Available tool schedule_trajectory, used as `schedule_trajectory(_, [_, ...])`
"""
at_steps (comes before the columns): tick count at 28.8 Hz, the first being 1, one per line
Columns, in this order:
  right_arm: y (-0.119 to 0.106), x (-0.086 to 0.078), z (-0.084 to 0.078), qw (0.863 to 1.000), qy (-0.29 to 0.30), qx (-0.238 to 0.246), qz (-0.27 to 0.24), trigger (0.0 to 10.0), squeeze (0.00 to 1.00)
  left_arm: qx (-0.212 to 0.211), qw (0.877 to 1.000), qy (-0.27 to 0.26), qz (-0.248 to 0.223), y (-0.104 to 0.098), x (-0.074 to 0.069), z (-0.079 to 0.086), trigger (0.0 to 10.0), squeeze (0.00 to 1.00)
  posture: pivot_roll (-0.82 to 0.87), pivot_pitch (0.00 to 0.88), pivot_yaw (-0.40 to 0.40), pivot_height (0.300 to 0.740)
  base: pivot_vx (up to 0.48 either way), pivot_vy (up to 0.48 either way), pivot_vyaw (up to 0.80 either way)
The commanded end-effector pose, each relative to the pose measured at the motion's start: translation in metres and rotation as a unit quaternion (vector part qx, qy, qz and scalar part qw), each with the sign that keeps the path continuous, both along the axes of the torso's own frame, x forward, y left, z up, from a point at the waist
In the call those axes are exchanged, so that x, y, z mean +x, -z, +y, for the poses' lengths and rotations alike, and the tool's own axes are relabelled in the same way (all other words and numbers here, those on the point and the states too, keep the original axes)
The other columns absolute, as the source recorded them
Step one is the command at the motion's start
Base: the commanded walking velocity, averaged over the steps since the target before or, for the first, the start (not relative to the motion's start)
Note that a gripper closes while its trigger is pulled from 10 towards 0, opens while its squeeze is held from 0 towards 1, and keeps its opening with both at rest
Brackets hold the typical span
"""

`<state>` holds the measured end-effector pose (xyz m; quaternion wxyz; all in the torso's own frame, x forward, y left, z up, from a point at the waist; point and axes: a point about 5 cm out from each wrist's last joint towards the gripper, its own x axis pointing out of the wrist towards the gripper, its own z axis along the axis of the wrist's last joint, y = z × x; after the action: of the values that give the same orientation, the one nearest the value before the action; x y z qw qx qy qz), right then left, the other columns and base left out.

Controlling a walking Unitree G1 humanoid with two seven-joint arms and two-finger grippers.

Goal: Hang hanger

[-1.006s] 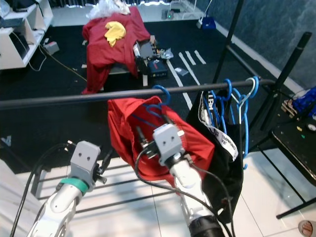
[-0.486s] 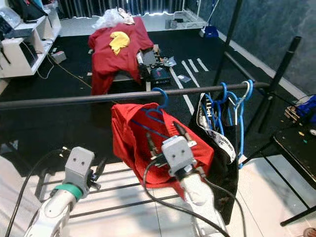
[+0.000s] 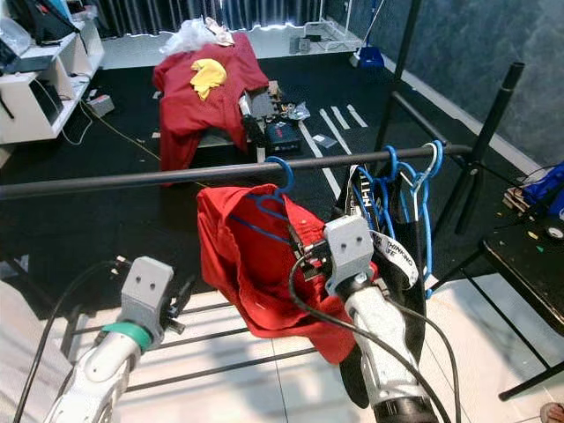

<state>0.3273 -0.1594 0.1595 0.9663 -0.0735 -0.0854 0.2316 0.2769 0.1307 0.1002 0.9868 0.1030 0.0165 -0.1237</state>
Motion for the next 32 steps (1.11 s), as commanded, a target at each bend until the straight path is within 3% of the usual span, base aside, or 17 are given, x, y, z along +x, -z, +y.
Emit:
schedule_trajectory(1, [0.002, 0.004, -0.002, 0.999, -0.022, 0.003, 0.032, 10.0, 0.00, 0.007, 1.000, -0.007, 0.013, 0.006, -0.002, 0.003, 10.0, 0.00, -0.11, 0.018, 0.069, 0.740, 0.000, 0.000, 0.00])
schedule_trajectory(4, [0.000, 0.009, -0.010, 0.998, -0.024, -0.031, 0.048, 10.0, 0.00, 0.006, 1.000, -0.013, 0.014, 0.006, -0.004, 0.005, 10.0, 0.00, -0.10, 0.022, 0.061, 0.740, 0.000, 0.000, 0.00])
schedule_trajectory(9, [0.002, 0.008, -0.011, 0.997, -0.034, -0.044, 0.060, 10.0, 0.00, 0.005, 1.000, -0.015, 0.014, 0.007, -0.005, 0.006, 10.0, 0.00, -0.10, 0.024, 0.060, 0.740, 0.000, 0.000, 0.00])
schedule_trajectory(10, [0.006, 0.006, -0.011, 0.994, -0.048, -0.068, 0.071, 4.8, 0.00, 0.005, 1.000, -0.016, 0.014, 0.007, -0.005, 0.006, 10.0, 0.00, -0.10, 0.027, 0.060, 0.740, 0.000, 0.000, 0.00])
schedule_trajectory(11, [0.006, 0.006, -0.011, 0.994, -0.048, -0.068, 0.071, 4.8, 0.00, 0.005, 1.000, -0.016, 0.014, 0.007, -0.005, 0.006, 10.0, 0.00, -0.10, 0.027, 0.060, 0.740, 0.000, 0.000, 0.00])
schedule_trajectory(12, [0.010, 0.005, -0.011, 0.991, -0.059, -0.089, 0.082, 0.0, 0.00, 0.004, 1.000, -0.017, 0.015, 0.007, -0.004, 0.006, 10.0, 0.00, -0.11, 0.027, 0.060, 0.740, 0.000, 0.000, 0.00])
schedule_trajectory(14, [0.010, 0.005, -0.011, 0.991, -0.059, -0.089, 0.082, 0.0, 0.00, 0.004, 1.000, -0.017, 0.015, 0.007, -0.004, 0.006, 10.0, 0.00, -0.11, 0.027, 0.060, 0.740, 0.000, 0.000, 0.00])
schedule_trajectory(17, [0.016, 0.004, -0.012, 0.986, -0.067, -0.127, 0.090, 0.0, 0.00, 0.003, 1.000, -0.018, 0.015, 0.007, -0.003, 0.006, 10.0, 0.00, -0.11, 0.029, 0.059, 0.740, 0.000, 0.000, 0.00])
schedule_trajectory(21, [0.017, 0.005, -0.011, 0.984, -0.081, -0.129, 0.096, 0.0, 0.00, 0.002, 1.000, -0.018, 0.015, 0.007, -0.003, 0.006, 10.0, 0.00, -0.11, 0.029, 0.060, 0.740, 0.000, 0.000, 0.00])
schedule_trajectory(27, [0.010, 0.008, -0.005, 0.986, -0.093, -0.101, 0.099, 0.0, 0.00, 0.001, 1.000, -0.019, 0.016, 0.007, -0.004, 0.007, 10.0, 0.00, -0.10, 0.032, 0.061, 0.740, 0.000, 0.000, 0.00])
schedule_trajectory(32, [-0.015, 0.013, 0.005, 0.992, -0.093, -0.056, 0.059, 0.0, 0.00, 0.002, 1.000, -0.021, 0.017, 0.007, -0.005, 0.007, 10.0, 0.00, -0.10, 0.038, 0.064, 0.740, 0.000, 0.000, 0.00])
